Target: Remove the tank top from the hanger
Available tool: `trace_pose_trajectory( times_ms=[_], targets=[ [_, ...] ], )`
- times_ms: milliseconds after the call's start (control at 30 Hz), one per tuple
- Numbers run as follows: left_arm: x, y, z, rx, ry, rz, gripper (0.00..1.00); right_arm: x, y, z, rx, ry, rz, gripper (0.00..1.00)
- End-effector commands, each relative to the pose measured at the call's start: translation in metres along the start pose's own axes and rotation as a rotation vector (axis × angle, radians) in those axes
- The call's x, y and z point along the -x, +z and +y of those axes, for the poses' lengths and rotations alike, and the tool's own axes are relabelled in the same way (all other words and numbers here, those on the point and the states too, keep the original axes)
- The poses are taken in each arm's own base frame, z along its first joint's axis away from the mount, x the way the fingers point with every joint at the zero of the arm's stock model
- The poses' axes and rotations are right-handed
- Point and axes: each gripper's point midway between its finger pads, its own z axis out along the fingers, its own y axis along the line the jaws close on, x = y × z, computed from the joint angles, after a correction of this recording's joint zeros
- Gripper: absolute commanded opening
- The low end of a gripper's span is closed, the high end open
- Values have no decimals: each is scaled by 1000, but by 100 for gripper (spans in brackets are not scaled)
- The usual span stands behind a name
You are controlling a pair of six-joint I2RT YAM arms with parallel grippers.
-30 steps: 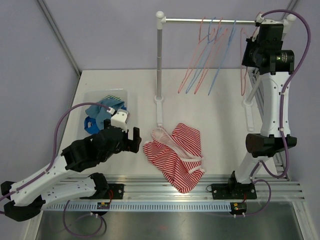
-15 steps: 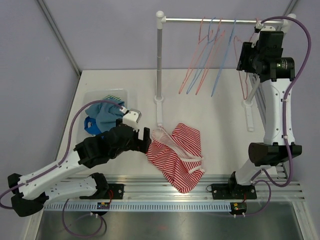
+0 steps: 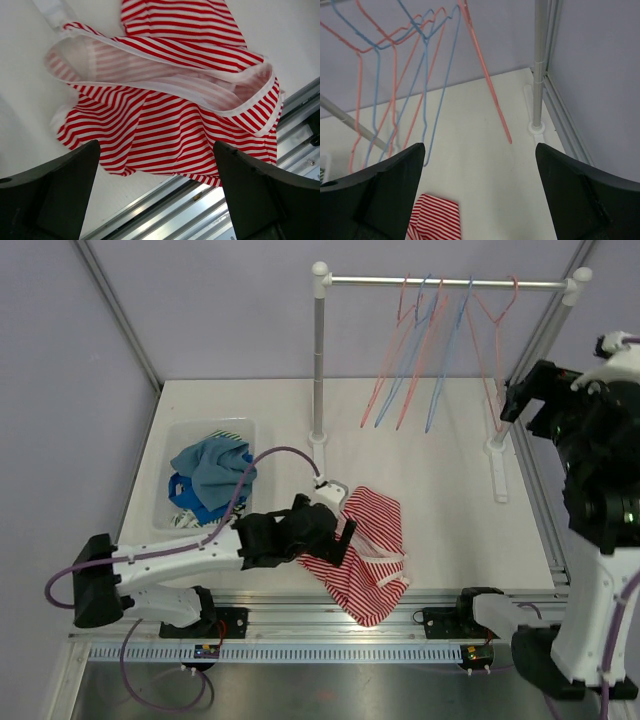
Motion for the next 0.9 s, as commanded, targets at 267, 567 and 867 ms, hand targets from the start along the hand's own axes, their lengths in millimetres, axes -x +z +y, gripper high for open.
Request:
trace_pose_trajectory(
  times_ms=[267,567,867],
  targets=[
    [-13,82,-85,-76,76,71,99,-58,-91,67,514,153,-73,99],
    [-78,140,-75,14,73,230,99,-94,-95,68,551,134,-10,99],
    [-39,97,-38,146,21,115,0,-92,-109,69,580,114,-52,99]
  ],
)
